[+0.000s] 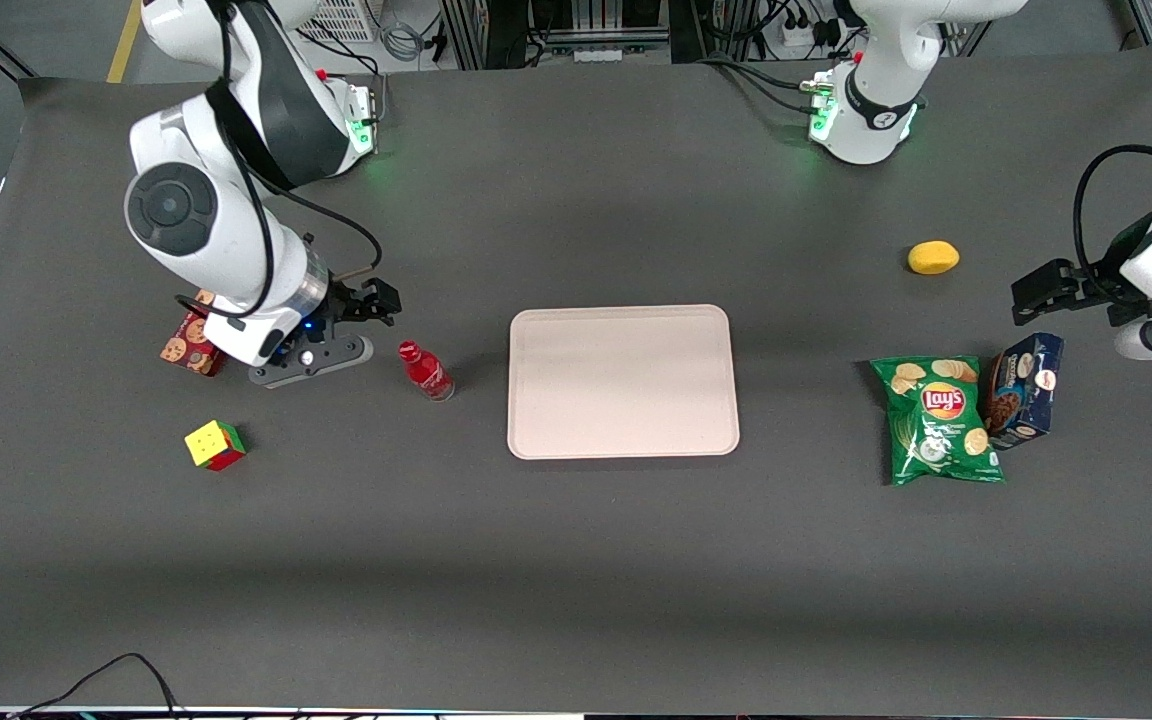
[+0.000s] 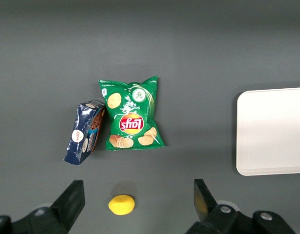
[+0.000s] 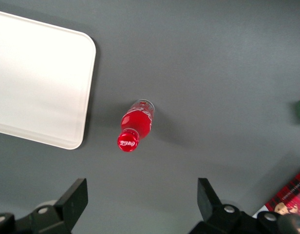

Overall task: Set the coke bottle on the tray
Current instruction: 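Move the open right gripper over the lying red Coca-Cola bottle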

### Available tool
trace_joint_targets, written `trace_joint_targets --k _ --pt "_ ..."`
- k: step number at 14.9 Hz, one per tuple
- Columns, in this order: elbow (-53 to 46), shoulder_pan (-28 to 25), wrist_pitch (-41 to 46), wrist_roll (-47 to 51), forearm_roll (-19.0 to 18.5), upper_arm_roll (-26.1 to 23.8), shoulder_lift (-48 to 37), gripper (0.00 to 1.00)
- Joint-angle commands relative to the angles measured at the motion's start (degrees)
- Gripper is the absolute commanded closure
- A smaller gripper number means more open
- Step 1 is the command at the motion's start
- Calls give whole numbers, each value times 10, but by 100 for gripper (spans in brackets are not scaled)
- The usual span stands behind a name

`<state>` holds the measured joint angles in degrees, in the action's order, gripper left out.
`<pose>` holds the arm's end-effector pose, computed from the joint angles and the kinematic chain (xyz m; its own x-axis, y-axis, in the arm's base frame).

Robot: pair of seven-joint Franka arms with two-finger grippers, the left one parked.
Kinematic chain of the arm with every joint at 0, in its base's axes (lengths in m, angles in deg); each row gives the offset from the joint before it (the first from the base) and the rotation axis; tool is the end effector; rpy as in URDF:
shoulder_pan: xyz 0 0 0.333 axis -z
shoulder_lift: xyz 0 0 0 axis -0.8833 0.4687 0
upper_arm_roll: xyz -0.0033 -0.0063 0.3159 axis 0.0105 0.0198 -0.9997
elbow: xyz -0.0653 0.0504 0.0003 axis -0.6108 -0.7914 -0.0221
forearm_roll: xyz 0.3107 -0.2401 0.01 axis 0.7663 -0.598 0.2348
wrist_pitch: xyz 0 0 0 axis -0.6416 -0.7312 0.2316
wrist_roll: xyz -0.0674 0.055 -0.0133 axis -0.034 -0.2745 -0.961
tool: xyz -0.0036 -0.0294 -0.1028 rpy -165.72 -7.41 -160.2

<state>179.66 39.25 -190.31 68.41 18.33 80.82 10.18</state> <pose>0.5453 0.2284 0.4458 0.9628 0.2380 -0.1282 0.2355 -0.9713 -0.0344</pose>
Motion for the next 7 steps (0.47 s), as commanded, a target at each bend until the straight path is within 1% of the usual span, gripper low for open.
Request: trace_joint_targets --k 1,3,7 --pt "39 -3 -57 32 12 -10 6 0" --pt "39 -3 -71 40 12 -24 27 0" --pt "41 -3 -87 40 12 -25 57 0"
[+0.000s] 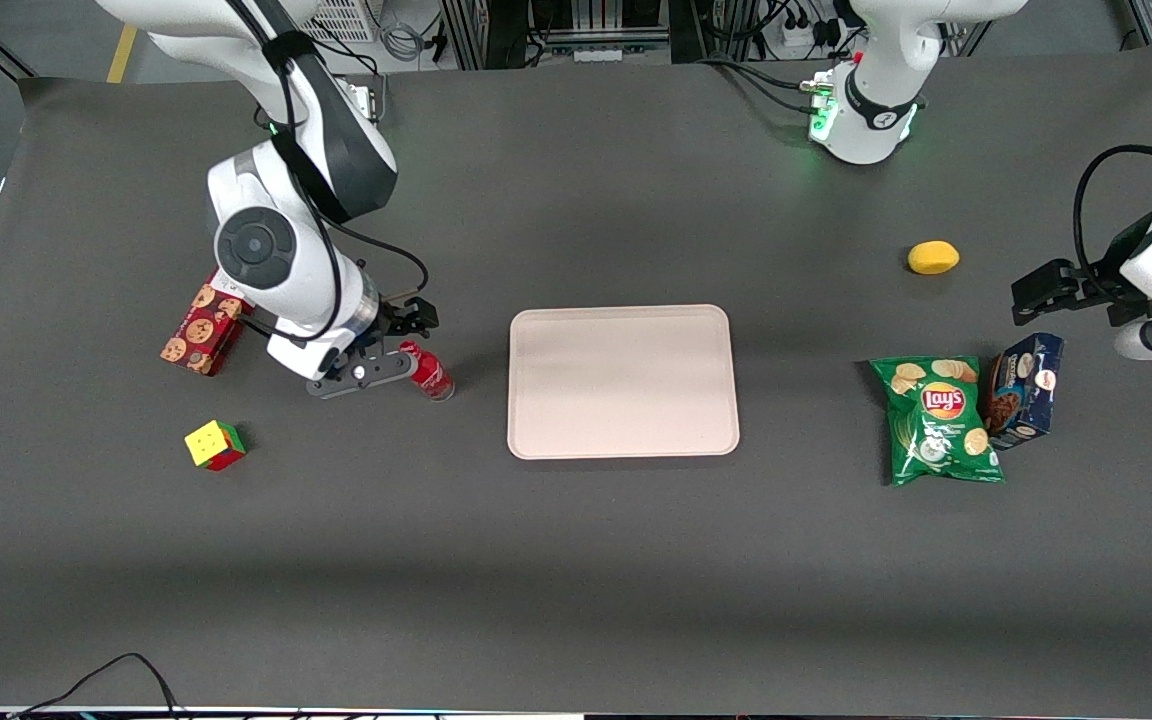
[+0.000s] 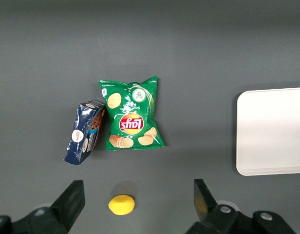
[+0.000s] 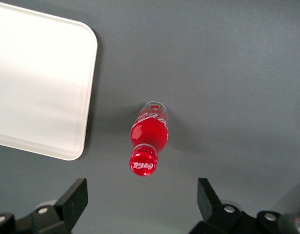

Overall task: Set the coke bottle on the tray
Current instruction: 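Lower the right gripper and close it around the bottle's body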

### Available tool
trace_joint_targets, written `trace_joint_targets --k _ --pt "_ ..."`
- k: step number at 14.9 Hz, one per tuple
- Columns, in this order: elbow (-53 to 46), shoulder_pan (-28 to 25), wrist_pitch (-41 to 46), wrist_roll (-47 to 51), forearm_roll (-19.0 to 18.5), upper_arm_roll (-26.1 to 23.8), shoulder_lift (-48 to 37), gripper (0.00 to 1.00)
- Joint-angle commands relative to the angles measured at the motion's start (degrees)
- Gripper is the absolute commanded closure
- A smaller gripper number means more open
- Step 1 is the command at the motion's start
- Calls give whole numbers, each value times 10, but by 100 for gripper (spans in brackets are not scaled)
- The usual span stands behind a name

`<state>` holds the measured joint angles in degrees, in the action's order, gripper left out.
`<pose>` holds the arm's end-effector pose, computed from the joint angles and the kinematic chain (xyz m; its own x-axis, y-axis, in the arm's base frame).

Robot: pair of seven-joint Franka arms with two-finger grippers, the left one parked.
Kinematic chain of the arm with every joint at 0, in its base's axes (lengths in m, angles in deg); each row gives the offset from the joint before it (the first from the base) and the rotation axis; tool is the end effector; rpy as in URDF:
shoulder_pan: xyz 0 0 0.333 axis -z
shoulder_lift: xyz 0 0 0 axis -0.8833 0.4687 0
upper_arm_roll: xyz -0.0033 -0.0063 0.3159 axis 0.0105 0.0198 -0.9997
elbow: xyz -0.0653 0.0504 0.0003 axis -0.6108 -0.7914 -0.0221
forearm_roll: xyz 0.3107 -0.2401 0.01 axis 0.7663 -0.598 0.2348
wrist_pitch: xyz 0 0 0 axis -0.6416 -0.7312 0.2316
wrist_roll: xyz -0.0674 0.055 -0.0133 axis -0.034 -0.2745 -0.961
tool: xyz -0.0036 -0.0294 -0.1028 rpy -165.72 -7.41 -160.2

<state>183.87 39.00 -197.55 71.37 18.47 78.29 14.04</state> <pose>0.5384 0.2549 0.3818 0.9631 0.2265 -0.1456 0.2241 -0.9740 -0.0327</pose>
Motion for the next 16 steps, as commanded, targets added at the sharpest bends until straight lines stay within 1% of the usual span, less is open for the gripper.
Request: trace_joint_targets --k 1,8,16 --pt "-2 -1 -18 10 7 0 23 0" --pt "2 -1 -33 11 7 -1 62 0" --pt "24 -2 -41 22 8 -2 61 0"
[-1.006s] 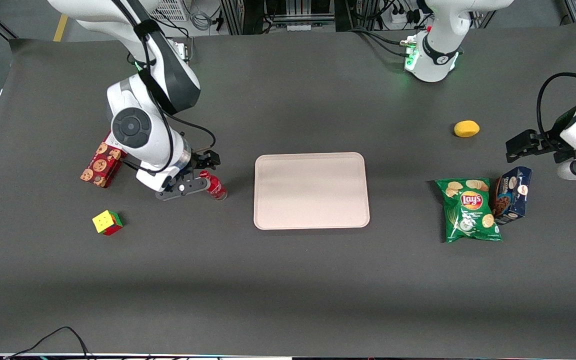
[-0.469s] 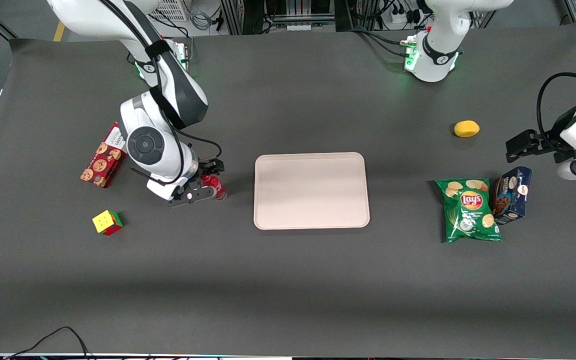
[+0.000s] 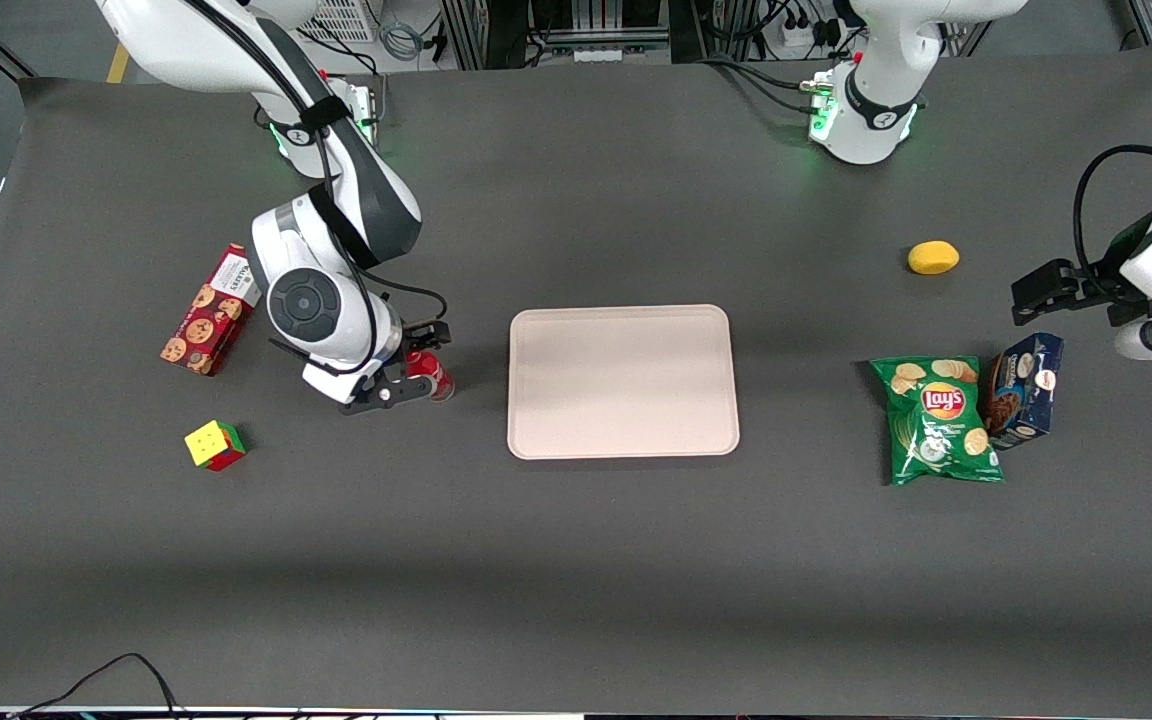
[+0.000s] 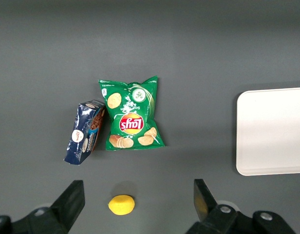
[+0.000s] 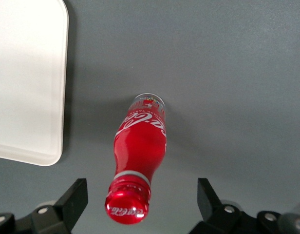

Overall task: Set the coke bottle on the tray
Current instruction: 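Lower the right gripper and close it around the bottle's body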

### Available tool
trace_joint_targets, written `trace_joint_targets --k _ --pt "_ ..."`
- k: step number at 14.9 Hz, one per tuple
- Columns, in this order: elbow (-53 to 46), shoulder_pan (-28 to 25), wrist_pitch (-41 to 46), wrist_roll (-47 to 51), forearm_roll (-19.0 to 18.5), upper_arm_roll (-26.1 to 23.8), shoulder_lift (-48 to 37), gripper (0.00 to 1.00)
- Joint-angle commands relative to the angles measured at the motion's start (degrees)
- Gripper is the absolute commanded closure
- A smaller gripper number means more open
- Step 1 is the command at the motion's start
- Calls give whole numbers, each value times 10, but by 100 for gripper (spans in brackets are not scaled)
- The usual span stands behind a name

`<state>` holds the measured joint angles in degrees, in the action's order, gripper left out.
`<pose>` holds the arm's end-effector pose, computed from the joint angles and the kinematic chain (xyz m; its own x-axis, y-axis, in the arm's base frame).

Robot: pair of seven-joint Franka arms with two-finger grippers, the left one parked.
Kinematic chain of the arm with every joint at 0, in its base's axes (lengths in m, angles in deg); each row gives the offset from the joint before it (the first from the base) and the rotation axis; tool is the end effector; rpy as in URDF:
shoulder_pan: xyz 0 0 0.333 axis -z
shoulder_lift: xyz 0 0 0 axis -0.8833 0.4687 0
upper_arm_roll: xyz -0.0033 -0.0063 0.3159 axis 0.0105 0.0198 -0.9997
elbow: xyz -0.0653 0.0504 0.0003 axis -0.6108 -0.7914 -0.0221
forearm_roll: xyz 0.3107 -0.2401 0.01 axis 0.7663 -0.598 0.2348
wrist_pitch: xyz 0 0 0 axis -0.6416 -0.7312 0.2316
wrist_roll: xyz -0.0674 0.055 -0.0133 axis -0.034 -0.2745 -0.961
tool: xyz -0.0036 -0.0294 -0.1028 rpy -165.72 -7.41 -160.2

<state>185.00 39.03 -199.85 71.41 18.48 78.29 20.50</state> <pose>0.5395 0.2548 0.3088 0.9477 0.2162 -0.2348 0.2187 -0.9757 -0.0156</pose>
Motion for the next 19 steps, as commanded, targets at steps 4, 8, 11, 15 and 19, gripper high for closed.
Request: trace_joint_targets --k 4,8,11,15,19 --pt "18 -1 -21 25 8 -14 -5 0" --pt "18 1 -21 24 5 -14 -4 6" --pt "18 2 -28 24 3 -14 -3 22" --pt "17 3 -27 21 3 -14 -3 87" --pt "12 3 -26 20 3 -15 -6 100"
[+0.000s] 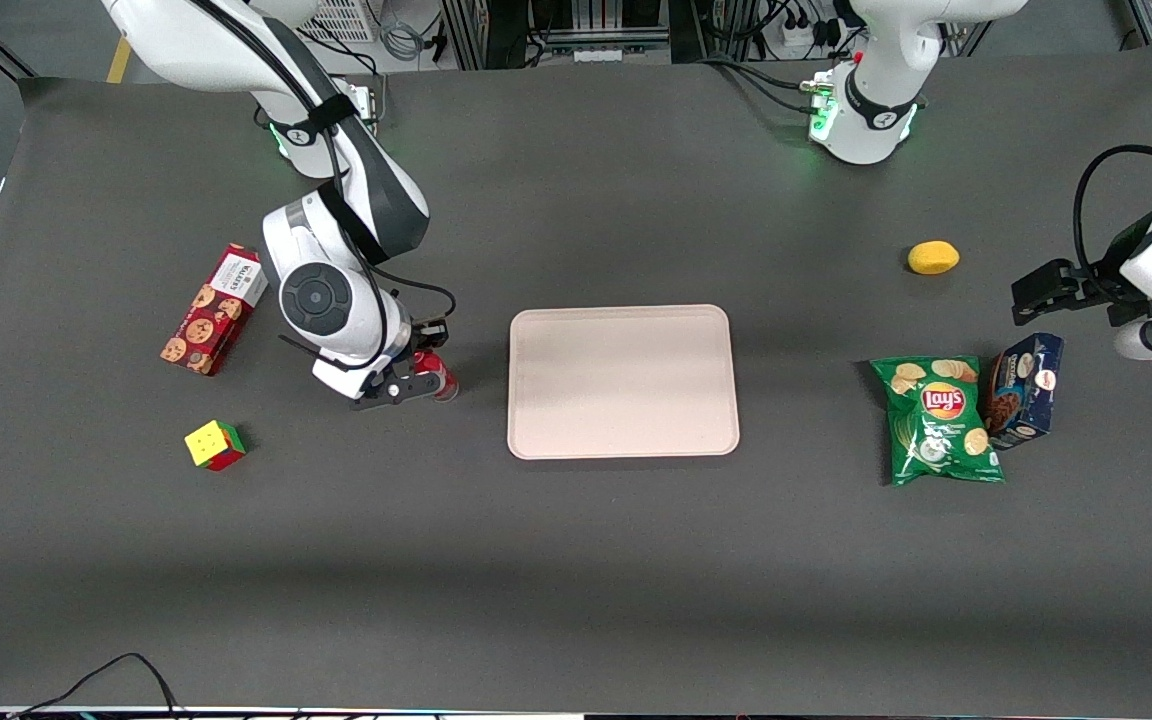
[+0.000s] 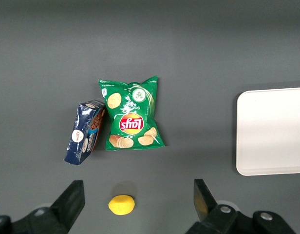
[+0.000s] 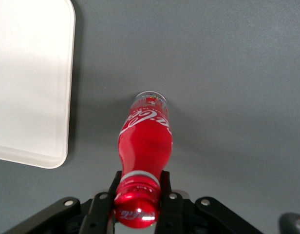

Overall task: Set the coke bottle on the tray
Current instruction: 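Lift the bottle and carry it over the white tray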

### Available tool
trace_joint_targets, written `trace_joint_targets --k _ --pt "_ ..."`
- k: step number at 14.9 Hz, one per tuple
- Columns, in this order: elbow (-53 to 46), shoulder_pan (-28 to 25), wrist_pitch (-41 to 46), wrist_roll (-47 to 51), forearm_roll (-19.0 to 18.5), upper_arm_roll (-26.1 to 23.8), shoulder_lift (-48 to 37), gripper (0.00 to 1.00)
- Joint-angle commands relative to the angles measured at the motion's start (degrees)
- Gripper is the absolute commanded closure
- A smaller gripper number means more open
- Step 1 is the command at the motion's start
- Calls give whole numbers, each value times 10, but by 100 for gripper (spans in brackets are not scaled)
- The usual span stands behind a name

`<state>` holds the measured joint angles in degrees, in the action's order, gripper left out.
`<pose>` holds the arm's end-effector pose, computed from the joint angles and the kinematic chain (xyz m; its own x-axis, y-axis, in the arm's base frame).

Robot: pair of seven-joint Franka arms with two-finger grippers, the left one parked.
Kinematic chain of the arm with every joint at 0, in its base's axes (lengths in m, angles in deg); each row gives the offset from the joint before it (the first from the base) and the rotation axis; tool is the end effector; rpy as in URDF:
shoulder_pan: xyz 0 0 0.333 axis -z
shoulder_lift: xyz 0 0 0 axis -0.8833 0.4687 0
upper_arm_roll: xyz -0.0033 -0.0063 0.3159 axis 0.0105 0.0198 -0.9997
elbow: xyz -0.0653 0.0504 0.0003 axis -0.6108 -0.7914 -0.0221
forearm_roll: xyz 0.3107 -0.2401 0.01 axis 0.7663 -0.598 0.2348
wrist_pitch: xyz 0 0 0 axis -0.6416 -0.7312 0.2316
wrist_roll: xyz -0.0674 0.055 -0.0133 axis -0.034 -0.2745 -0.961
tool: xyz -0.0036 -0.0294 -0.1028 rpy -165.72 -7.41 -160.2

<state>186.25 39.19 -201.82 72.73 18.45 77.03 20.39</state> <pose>0.5329 0.2635 0.3032 0.9516 0.2120 -0.2224 0.2131 -0.9768 -0.0189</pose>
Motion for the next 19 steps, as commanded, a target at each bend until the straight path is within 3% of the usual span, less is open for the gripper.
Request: trace_joint_targets --k 1,5,12,16,19 --pt "-1 2 -5 5 3 -3 -7 100" --pt "-51 4 42 5 3 -2 -41 100" --pt "-273 4 283 4 3 6 -63 100" --pt "-286 0 297 15 9 4 -66 100" --pt "-300 -34 285 93 11 -2 -56 100"
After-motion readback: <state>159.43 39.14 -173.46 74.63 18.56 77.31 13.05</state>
